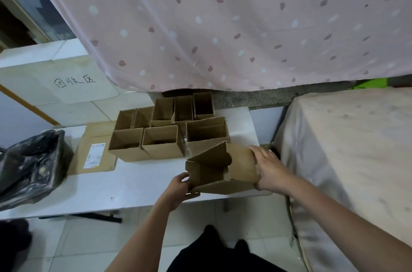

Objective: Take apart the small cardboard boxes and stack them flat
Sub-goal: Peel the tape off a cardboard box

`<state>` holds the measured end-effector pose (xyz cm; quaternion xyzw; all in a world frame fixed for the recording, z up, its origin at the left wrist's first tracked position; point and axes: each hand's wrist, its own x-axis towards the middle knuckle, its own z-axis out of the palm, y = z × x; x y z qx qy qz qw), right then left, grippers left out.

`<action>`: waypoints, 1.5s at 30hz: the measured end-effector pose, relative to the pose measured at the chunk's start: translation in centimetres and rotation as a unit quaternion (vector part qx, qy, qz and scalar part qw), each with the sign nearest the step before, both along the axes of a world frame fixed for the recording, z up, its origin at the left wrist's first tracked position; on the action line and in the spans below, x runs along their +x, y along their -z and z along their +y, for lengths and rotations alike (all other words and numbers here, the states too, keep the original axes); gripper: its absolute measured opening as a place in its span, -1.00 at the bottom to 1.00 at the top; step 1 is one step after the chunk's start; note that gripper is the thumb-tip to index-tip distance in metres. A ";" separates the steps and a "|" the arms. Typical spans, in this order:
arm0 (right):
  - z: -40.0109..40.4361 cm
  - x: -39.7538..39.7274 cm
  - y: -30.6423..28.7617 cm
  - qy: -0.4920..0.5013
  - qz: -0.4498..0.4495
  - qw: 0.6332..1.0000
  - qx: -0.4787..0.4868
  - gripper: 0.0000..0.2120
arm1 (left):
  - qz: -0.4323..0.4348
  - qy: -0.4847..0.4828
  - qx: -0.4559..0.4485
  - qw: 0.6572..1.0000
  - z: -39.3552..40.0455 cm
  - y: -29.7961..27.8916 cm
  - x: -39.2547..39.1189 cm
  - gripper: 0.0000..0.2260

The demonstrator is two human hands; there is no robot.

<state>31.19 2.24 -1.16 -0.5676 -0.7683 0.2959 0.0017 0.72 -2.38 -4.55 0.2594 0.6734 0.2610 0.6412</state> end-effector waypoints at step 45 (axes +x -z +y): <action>4.2 -4.8 2.9 0.092 0.029 0.995 0.002 -0.77 | 0.508 0.506 0.322 0.619 4.5 3.3 7.8 -0.19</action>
